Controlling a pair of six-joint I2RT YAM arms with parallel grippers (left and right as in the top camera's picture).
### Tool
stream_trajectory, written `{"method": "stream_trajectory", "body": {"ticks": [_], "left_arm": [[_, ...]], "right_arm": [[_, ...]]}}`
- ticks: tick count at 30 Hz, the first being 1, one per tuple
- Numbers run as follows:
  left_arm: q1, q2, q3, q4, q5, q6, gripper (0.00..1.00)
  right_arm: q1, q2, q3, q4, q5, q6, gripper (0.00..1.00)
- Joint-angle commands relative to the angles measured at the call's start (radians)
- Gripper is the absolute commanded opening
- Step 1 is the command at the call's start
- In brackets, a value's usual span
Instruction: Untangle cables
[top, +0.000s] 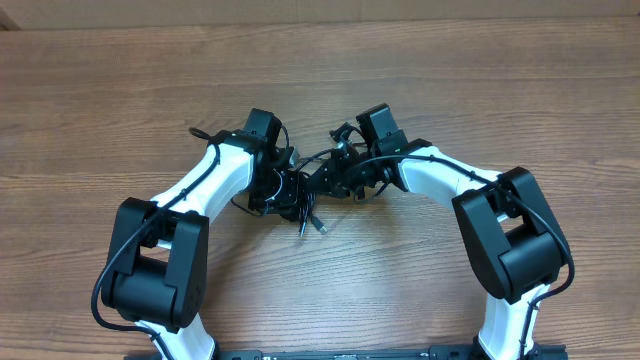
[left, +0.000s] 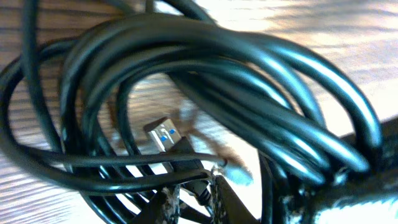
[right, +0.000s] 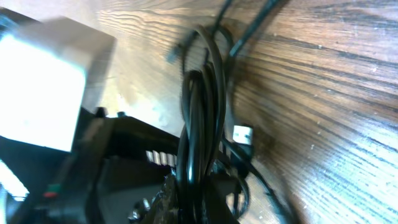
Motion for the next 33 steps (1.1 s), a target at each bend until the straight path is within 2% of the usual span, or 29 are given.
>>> {"method": "stream_trajectory", "body": {"ticks": [1, 6, 13, 17, 21, 28, 33], "left_arm": [[0.005, 0.023, 0.021, -0.066, 0.186, 0.121, 0.21], [0.056, 0.023, 0.105, -0.144, 0.246, 0.171, 0.26], [0.115, 0.023, 0.136, -0.128, 0.158, 0.143, 0.35], [0.122, 0.023, 0.136, -0.143, 0.163, 0.207, 0.38], [0.127, 0.023, 0.137, -0.188, 0.271, 0.385, 0.38], [0.172, 0.022, 0.137, -0.204, 0.374, 0.438, 0.37], [0.239, 0.022, 0.137, -0.204, 0.547, 0.522, 0.36]], "right_arm": [[-0.021, -0.005, 0.014, 0.034, -0.059, 0.026, 0.04], [-0.021, -0.005, 0.014, 0.037, -0.069, 0.037, 0.04], [-0.021, -0.005, 0.014, 0.075, -0.111, 0.059, 0.04], [-0.023, -0.005, 0.014, 0.082, -0.090, 0.165, 0.04], [-0.032, -0.005, 0.014, 0.083, -0.053, 0.293, 0.04], [-0.082, -0.005, 0.014, 0.082, -0.053, 0.446, 0.04], [-0.115, -0.005, 0.014, 0.077, -0.053, 0.520, 0.04]]}}
